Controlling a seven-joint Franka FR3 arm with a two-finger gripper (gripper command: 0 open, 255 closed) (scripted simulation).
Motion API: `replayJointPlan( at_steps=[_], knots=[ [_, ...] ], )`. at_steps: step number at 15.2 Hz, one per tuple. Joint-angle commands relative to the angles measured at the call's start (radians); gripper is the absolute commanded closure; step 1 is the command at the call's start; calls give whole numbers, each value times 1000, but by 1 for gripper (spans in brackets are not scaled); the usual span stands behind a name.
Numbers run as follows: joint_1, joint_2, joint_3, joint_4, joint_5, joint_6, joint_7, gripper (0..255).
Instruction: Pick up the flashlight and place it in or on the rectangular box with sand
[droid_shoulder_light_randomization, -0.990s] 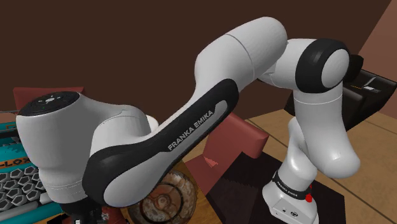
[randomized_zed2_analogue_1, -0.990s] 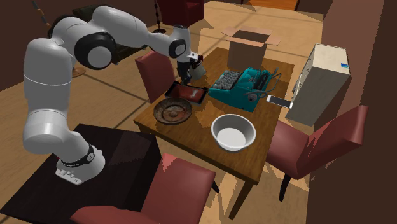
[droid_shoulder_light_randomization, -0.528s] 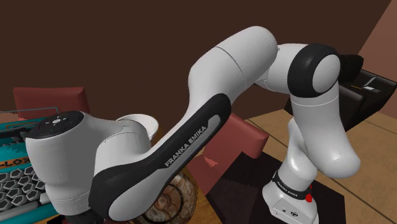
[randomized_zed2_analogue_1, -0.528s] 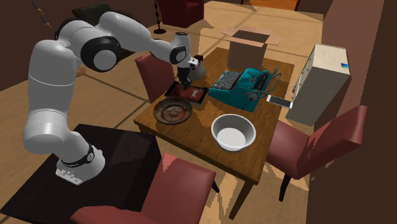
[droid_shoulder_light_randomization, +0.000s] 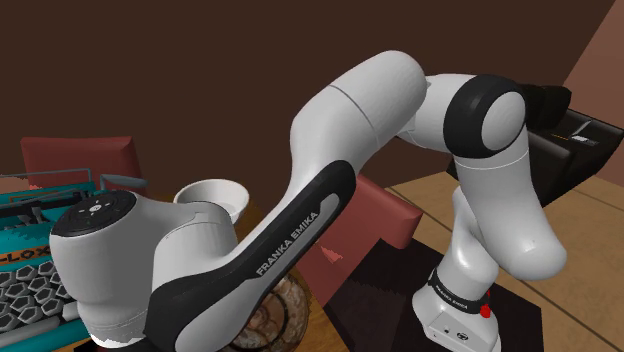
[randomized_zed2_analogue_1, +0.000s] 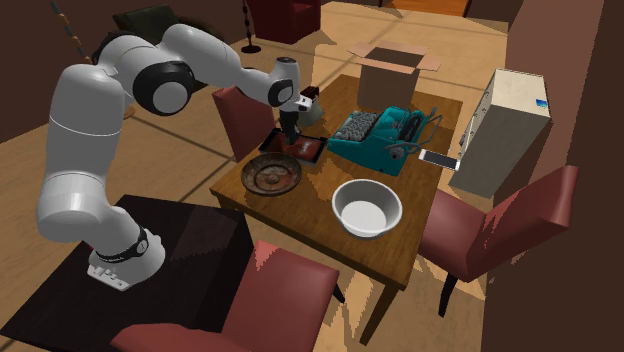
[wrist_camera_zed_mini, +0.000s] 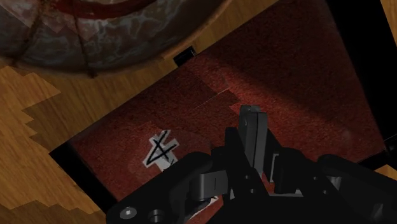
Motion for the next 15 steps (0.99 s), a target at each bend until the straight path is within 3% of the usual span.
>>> replayJointPlan(
  at_steps=[1,3,4,9,13,15],
  knots=[
    [0,0,0,0,0,1,0,255],
    [0,0,0,0,0,1,0,255],
    [0,0,0,0,0,1,0,0],
    [0,0,0,0,0,1,0,0],
    [-15,-70,19,25,29,-92,-18,0],
    [-15,-70,19,25,29,-92,-18,0]
  ],
)
